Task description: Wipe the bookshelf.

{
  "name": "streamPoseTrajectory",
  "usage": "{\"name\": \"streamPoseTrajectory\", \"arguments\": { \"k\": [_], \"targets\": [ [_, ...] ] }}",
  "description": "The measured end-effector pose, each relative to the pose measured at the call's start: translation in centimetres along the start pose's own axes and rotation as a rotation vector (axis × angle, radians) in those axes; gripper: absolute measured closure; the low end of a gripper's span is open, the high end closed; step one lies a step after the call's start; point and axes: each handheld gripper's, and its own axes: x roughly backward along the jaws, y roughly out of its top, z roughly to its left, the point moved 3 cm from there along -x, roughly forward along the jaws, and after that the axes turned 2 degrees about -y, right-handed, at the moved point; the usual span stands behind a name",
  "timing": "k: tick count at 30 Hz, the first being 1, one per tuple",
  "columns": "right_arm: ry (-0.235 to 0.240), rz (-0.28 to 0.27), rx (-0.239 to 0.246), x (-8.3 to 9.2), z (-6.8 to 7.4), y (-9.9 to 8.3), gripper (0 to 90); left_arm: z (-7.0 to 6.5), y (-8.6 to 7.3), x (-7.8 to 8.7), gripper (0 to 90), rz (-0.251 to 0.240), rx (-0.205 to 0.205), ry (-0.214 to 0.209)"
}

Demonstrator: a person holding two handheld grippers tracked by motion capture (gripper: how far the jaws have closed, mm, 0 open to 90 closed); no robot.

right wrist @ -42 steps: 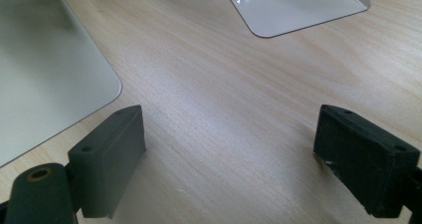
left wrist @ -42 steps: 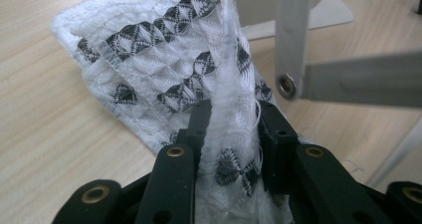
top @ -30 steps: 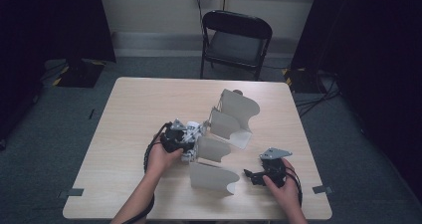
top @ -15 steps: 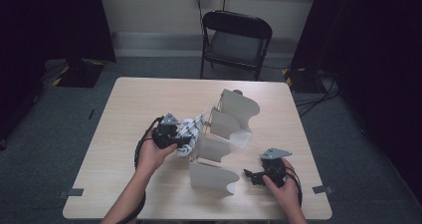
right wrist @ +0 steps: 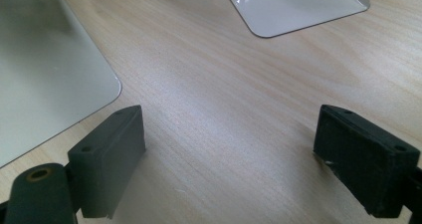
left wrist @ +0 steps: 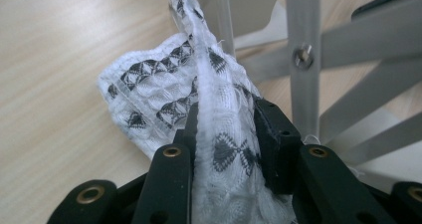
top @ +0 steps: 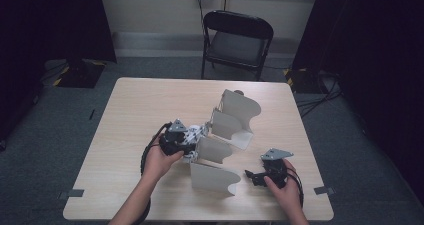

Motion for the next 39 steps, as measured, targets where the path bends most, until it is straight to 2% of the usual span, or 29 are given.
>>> {"name": "streamPoseTrajectory", "arguments": {
  "k": [8, 10, 15, 20, 24, 25, 27, 30, 32, 39],
  "targets": [
    [0.000, 0.000, 0.000, 0.0, 0.0, 0.0, 12.2, 0.1, -2.5, -1.3, 69.2, 0.027, 0.027, -0.004],
    [0.000, 0.000, 0.000, 0.0, 0.0, 0.0, 12.2, 0.1, -2.8, -1.5, 69.1, 0.042, 0.007, 0.003],
    [0.000, 0.000, 0.001, 0.0, 0.0, 0.0, 12.2, 0.1, -2.9, -1.7, 69.0, 0.048, -0.006, 0.021],
    [0.000, 0.000, 0.000, 0.0, 0.0, 0.0, 12.2, 0.7, -2.3, -0.4, 68.2, 0.016, 0.000, 0.047],
    [0.000, 0.000, 0.000, 0.0, 0.0, 0.0, 12.2, 1.7, -1.7, 1.2, 67.7, -0.008, 0.003, 0.086],
    [0.000, 0.000, 0.000, 0.0, 0.0, 0.0, 12.2, 2.0, -1.6, 1.5, 67.7, -0.015, 0.015, 0.089],
    [0.000, 0.000, 0.000, 0.0, 0.0, 0.0, 12.2, 2.6, -1.6, 2.0, 67.7, -0.010, 0.021, 0.104],
    [0.000, 0.000, 0.000, 0.0, 0.0, 0.0, 12.2, 3.2, -1.6, 2.3, 67.8, -0.015, 0.025, 0.118],
    [0.000, 0.000, 0.000, 0.0, 0.0, 0.0, 12.2, 3.9, -1.7, 2.6, 68.2, -0.022, 0.046, 0.133],
    [0.000, 0.000, 0.000, 0.0, 0.0, 0.0, 12.2, 5.0, -2.3, 2.5, 68.2, -0.002, 0.069, 0.159]
  ]
}}
